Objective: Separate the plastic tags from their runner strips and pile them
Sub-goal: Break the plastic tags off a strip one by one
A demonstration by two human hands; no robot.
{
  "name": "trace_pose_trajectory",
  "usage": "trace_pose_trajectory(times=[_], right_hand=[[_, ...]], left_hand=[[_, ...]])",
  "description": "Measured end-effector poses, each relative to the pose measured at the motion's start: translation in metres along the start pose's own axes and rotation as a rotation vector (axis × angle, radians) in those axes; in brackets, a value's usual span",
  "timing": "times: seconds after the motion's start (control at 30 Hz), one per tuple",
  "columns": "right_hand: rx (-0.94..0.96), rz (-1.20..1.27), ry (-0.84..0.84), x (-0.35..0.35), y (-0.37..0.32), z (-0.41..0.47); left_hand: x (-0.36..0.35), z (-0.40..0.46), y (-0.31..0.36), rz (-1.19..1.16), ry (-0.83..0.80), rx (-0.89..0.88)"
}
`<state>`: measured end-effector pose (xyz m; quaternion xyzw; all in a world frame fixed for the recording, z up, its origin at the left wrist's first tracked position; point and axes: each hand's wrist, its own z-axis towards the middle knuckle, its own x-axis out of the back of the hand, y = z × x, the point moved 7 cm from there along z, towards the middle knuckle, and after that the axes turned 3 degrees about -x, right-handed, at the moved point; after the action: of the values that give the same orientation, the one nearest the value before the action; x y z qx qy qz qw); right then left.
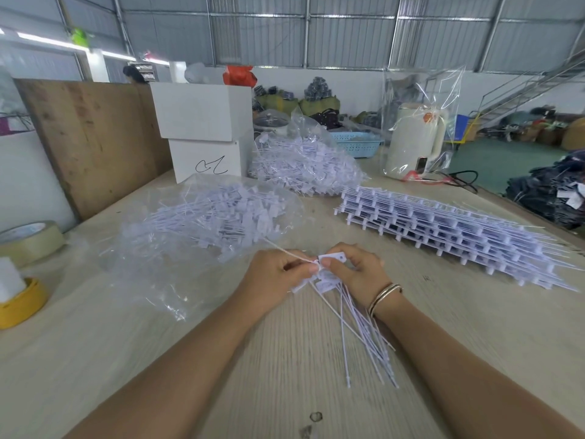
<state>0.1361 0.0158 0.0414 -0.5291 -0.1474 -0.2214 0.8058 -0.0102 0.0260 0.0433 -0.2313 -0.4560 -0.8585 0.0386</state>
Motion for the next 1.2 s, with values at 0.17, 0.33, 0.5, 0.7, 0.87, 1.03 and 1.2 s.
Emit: trace_pose_trajectory(times=[0.17, 0.33, 0.5, 0.7, 0.87, 1.03, 1.2], right_hand=[[-0.008, 0.439, -0.059, 0.002, 0.004, 0.003], [-0.123, 0.189, 0.06, 0.013, 0.019, 0.007], [-0.179, -0.309, 0.044, 0.001, 0.024, 0.01], [-0.215, -0.27, 0.177, 0.013, 0.026, 0.011], [-0.103, -0.498, 0.209, 0.028, 0.012, 0.003], [-0.391, -0.739, -0.082, 0.03, 0.028, -0.008], [-0.373, -0.701, -0.184, 0.021, 0.02, -0.017]], left_hand=[[0.002, 0.001, -0.003, -0.162, -0.022, 0.033], [0.0, -0.002, 0.0, 0.101, -0.068, -0.058], [-0.012, -0.002, 0.017, 0.536, -0.074, -0.264], [-0.015, 0.003, 0.012, 0.814, -0.02, -0.15], [-0.017, -0.001, 0.01, 0.902, -0.104, -0.124], [0.007, -0.004, 0.041, 0.9, 0.023, -0.042], [-0.02, -0.019, 0.023, 0.907, -0.304, 0.23]])
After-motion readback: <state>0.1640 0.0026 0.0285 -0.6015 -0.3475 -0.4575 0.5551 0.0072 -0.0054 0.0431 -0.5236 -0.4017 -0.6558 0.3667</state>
